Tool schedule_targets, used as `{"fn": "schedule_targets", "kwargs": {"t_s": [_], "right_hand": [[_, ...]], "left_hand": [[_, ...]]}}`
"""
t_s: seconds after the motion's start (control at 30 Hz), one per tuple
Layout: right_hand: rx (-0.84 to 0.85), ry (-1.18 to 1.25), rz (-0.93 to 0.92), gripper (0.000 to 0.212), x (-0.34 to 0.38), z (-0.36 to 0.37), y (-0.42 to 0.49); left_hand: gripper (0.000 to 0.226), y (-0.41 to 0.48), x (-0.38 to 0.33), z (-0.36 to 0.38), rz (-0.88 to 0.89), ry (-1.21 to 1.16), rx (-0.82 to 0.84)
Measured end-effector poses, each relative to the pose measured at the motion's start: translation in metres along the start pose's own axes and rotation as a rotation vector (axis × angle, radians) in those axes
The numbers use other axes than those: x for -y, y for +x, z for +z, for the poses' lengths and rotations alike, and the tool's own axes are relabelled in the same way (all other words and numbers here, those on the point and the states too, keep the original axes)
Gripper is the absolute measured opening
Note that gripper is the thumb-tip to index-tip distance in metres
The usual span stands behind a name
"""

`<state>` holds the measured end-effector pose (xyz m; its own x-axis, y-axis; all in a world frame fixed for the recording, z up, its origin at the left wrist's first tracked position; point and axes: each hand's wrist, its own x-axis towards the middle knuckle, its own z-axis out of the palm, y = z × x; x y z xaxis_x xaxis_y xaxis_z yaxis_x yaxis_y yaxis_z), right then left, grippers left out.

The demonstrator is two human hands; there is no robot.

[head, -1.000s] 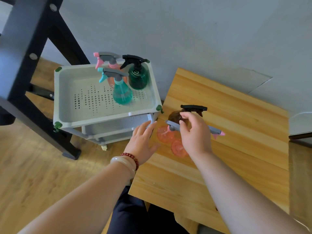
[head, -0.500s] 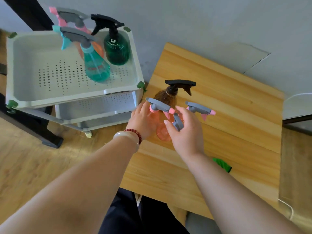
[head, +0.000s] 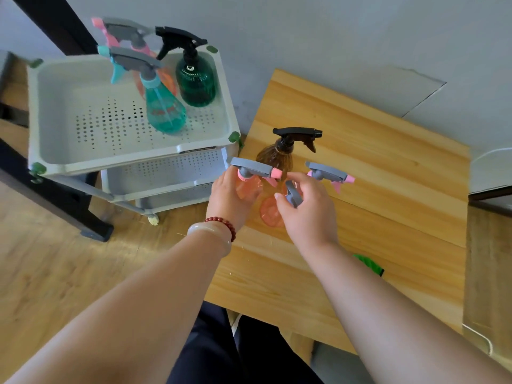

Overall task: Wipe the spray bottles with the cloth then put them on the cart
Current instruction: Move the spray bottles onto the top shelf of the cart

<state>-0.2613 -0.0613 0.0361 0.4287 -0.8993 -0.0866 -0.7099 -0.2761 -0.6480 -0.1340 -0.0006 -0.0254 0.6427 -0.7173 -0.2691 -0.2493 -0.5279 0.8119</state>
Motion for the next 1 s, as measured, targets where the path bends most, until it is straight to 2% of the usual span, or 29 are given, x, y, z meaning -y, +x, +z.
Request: {"fn": "schedule_targets", "kwargs": {"t_s": [0.13,0.27,0.53,0.9,1.0], "right_hand": [[-0.028,-0.03,-0.018,0.039,0.018,-0.007,-0.002],[-0.064,-0.013,-0.065,0.039,0.042,-0.012,-0.002],[-0.02,0.008,-0.131,0.038,0.099,-0.002,0.013],[0.038,0.174,-0.258,0.059,0.157,0.036,0.073],[0.088,0.204,-0.291,0.058,0.171,0.04,0.095]], "left_hand": [[0.033,-0.003,-0.005,-0.02,0.035,-0.01,-0.05],[0.043,-0.003,-0.012,-0.045,0.064,-0.032,-0.124],[0.044,0.017,-0.029,-0.11,0.065,-0.069,-0.242],[0.042,0.076,-0.014,-0.152,0.059,-0.011,-0.201],[0.042,0.091,-0.006,-0.152,0.07,0.013,-0.167]]}}
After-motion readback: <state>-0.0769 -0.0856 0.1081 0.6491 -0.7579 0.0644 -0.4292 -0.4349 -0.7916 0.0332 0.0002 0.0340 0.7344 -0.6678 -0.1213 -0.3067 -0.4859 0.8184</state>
